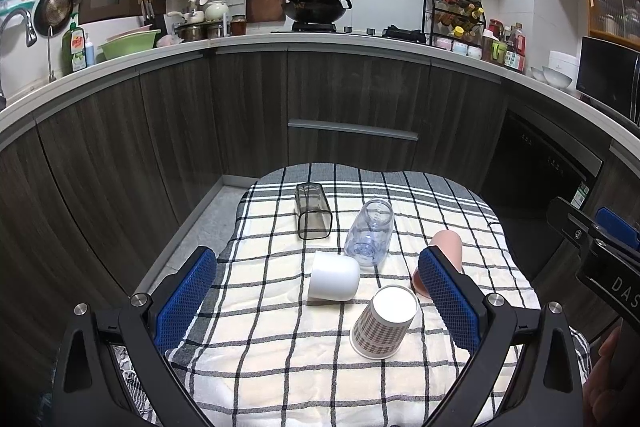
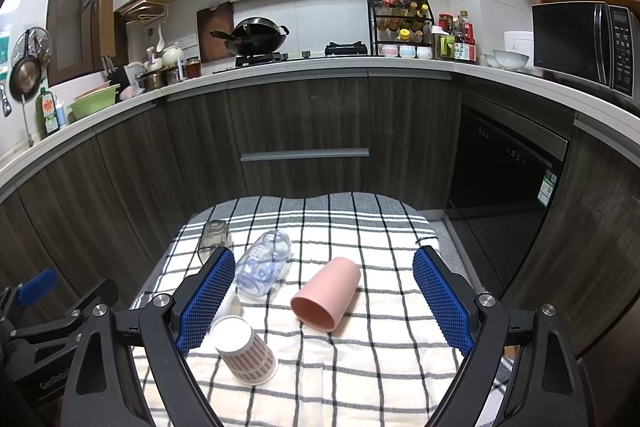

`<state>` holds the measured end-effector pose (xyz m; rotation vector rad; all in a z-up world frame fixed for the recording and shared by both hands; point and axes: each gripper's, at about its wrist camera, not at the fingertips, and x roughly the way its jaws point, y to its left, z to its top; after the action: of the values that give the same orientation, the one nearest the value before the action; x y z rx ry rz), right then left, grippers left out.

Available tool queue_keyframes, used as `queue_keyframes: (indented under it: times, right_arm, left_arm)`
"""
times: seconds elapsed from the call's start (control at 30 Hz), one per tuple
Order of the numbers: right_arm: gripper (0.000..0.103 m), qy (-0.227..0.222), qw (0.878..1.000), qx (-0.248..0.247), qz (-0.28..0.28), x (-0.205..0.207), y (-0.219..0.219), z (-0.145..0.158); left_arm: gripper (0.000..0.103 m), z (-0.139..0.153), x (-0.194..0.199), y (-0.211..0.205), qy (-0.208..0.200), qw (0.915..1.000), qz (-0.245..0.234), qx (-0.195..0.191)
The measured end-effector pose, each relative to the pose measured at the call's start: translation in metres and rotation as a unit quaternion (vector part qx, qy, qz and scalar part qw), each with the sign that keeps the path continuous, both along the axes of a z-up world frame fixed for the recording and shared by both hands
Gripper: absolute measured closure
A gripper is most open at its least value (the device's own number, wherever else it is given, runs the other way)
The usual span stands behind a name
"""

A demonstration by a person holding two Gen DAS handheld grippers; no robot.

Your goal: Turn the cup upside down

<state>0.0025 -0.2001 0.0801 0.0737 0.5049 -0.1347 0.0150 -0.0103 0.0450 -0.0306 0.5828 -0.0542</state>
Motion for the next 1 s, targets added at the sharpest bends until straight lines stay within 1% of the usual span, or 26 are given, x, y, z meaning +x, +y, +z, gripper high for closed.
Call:
queue_keyframes:
  times: [0.43,0.7,1.0]
  right_arm:
    - [0.012,0.001,1.0,0.001,0.0,0.001,0.0,-0.002]
    - [0.012,0.002,1.0,0.002,0.0,0.0,0.0,-0.001]
    - [0.012,0.002,1.0,0.002,0.0,0.001,-0.001,-0.001]
  left_arm:
    - [0.0,-0.001,0.0,-0.001,0.002,1.0,0.0,0.001]
    - [0.0,-0.009,0.002,-0.002,0.007,1.0,-0.001,0.002]
    - [0.0,-0.009,0.005,-0.001,0.013,0.9999,-0.004,-0.004]
